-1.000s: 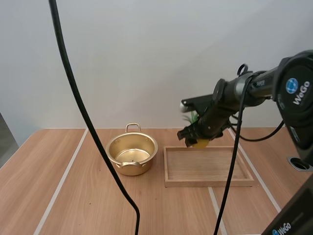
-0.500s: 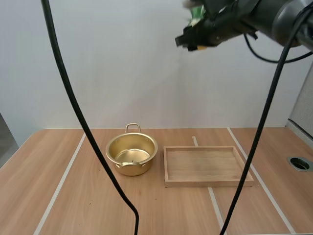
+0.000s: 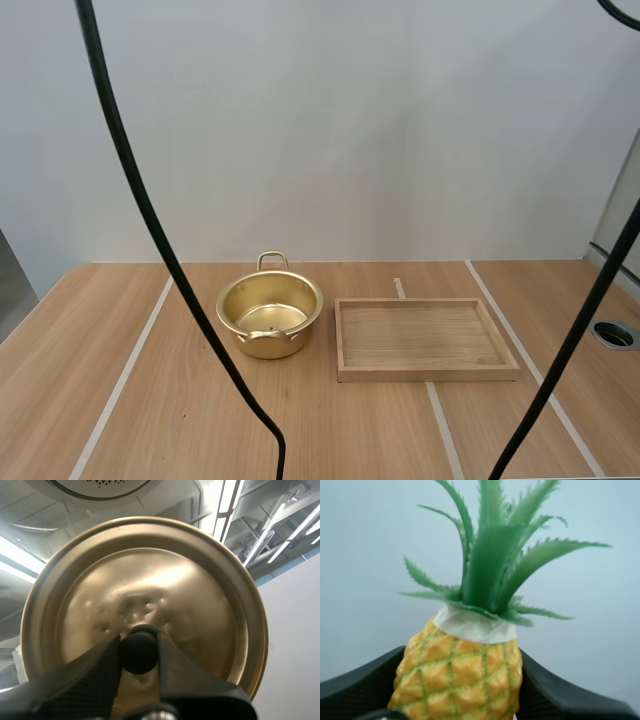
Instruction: Open the pot, put the pineapple inside, and close it
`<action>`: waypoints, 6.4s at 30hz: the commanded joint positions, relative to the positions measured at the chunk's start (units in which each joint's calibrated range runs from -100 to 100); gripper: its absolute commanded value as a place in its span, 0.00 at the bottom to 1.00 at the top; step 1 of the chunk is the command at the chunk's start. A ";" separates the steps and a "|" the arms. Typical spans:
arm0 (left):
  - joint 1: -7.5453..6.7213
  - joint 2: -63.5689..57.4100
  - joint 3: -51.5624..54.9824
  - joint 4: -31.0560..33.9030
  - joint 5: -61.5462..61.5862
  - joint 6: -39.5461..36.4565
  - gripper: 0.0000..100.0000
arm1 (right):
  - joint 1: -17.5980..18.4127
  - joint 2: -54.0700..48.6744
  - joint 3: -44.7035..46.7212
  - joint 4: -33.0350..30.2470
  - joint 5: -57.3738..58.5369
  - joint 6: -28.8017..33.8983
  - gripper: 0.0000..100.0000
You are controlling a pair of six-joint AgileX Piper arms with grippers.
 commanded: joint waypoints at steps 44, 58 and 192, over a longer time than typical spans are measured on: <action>-0.19 -0.82 -0.13 5.78 1.77 -0.62 0.00 | 14.24 56.07 0.20 -3.69 67.29 -23.41 0.00; -0.19 -0.82 -0.13 5.78 2.79 -0.62 0.00 | 14.24 58.43 0.20 -11.46 67.29 -17.68 0.00; -0.19 40.21 57.53 -5.66 35.74 7.21 0.00 | 0.42 -12.92 -0.20 -17.62 49.26 2.30 1.00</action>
